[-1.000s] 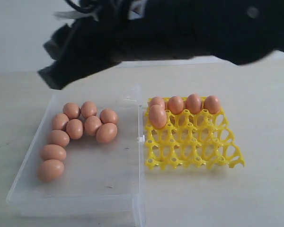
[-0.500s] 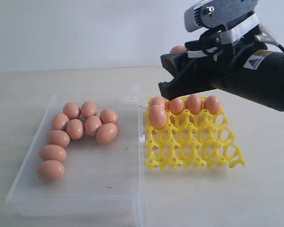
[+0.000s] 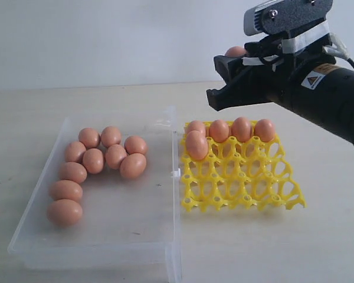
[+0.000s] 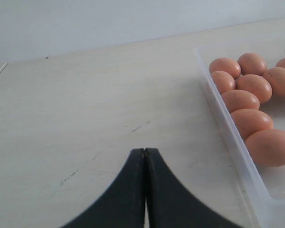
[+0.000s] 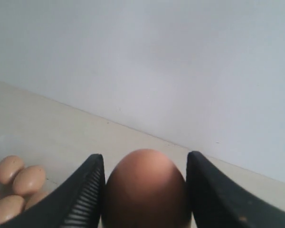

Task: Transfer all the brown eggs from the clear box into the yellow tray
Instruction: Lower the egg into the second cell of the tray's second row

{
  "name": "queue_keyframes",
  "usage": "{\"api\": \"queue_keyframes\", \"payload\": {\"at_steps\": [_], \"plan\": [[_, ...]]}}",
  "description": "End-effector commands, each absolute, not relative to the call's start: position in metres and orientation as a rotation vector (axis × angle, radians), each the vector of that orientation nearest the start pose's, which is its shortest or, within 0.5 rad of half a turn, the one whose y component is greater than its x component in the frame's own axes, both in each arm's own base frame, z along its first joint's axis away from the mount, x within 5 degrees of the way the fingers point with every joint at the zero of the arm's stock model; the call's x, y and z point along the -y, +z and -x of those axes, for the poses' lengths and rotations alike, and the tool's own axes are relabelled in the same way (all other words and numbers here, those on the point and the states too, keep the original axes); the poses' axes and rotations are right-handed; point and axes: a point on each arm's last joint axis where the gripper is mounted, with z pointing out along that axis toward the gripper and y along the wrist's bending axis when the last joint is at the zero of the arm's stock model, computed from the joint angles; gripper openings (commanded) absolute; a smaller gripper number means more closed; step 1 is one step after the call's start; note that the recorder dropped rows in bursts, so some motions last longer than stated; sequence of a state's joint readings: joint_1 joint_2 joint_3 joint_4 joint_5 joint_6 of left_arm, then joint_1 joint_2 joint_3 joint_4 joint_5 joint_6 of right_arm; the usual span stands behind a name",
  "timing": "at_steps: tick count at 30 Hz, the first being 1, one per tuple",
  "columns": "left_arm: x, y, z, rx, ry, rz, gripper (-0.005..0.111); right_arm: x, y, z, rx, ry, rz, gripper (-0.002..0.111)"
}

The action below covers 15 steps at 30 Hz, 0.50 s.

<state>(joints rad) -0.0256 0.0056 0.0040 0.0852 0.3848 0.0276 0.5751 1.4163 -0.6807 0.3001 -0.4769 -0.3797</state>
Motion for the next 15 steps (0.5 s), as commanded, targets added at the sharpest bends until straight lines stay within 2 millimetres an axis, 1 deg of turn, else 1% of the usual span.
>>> {"api": "queue_keyframes", "payload": {"at_steps": [1, 4, 6, 8, 11, 15], "plan": [[-0.001, 0.179, -0.053, -1.859, 0.075, -0.100, 0.000, -0.143, 0.241, -0.262, -1.660, 0.203, 0.435, 0.000], [-0.001, 0.179, -0.053, -1.859, 0.075, -0.100, 0.000, -0.137, 0.222, -0.264, -1.663, 0.220, 0.385, 0.000], [-0.001, 0.179, -0.053, -1.859, 0.075, -0.100, 0.000, -0.133, 0.209, -0.267, -1.688, 0.224, 0.390, 0.000], [-0.001, 0.179, -0.053, -1.859, 0.075, -0.100, 0.000, -0.132, 0.197, -0.272, -1.725, 0.234, 0.399, 0.000], [-0.001, 0.179, -0.053, -1.859, 0.075, -0.100, 0.000, -0.133, 0.180, -0.277, -1.743, 0.262, 0.462, 0.000], [-0.001, 0.179, -0.053, -1.859, 0.075, -0.100, 0.000, -0.135, 0.157, -0.282, -1.783, 0.299, 0.458, 0.000]]}}
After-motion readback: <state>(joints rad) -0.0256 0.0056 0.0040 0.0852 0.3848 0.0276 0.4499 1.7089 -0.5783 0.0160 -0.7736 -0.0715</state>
